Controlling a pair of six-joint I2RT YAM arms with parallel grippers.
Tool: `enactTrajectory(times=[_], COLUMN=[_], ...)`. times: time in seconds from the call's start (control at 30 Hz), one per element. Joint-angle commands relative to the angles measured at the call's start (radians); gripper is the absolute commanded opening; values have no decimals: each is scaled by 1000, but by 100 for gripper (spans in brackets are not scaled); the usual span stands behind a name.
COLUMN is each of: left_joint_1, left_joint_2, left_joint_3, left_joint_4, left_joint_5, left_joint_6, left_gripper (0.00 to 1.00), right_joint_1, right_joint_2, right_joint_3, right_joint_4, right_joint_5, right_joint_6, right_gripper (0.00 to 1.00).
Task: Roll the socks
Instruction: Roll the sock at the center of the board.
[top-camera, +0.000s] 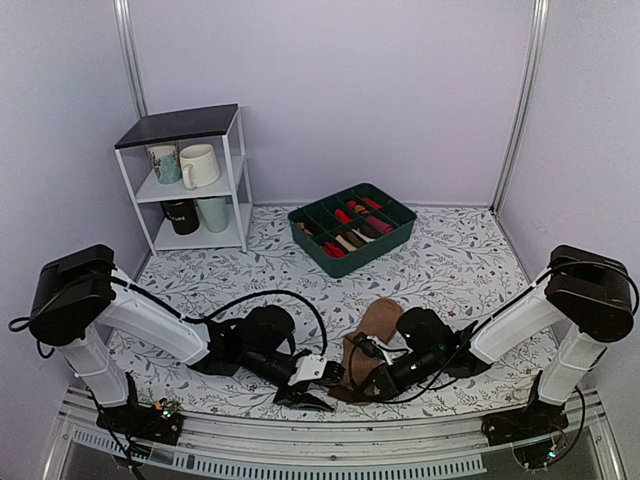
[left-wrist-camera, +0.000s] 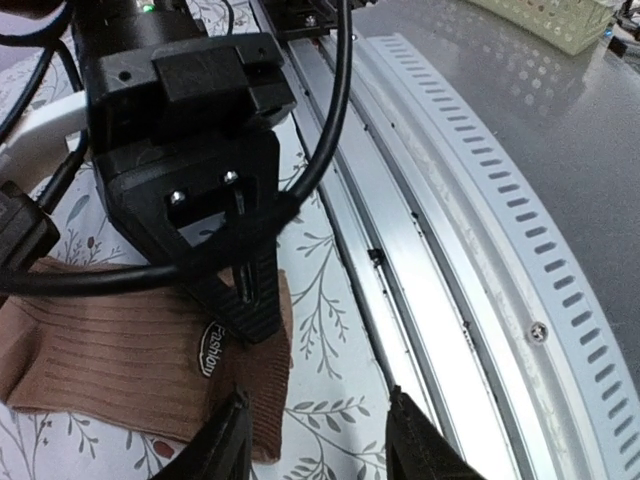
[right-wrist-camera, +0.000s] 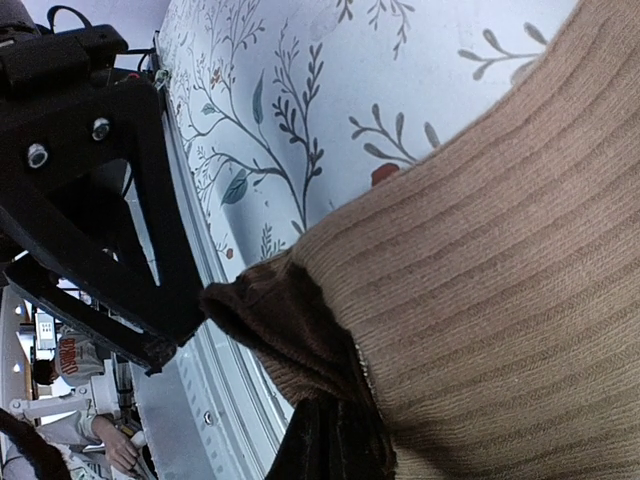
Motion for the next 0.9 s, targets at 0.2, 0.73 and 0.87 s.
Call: enactTrajectory(times=[0.2,0.73,0.87], left_joint_1=[-26,-28,-35], left_joint_2=[76,99,119], left_joint_3=[55,35,43], left_joint_4=[-15,6,-1], left_joint_5=[-76,-122,-127], left_joint_6=[14,5,-3], left_gripper=[47,47,47], right_joint_1=[-16,-19,-19], right_joint_2=[80,94,103], right_joint_3=[-55,-51,-47], right_joint_4=[-260,-258,-256], right_joint_5=[52,26,10], right_joint_6=[4,8,11], right_gripper=[0,0,0])
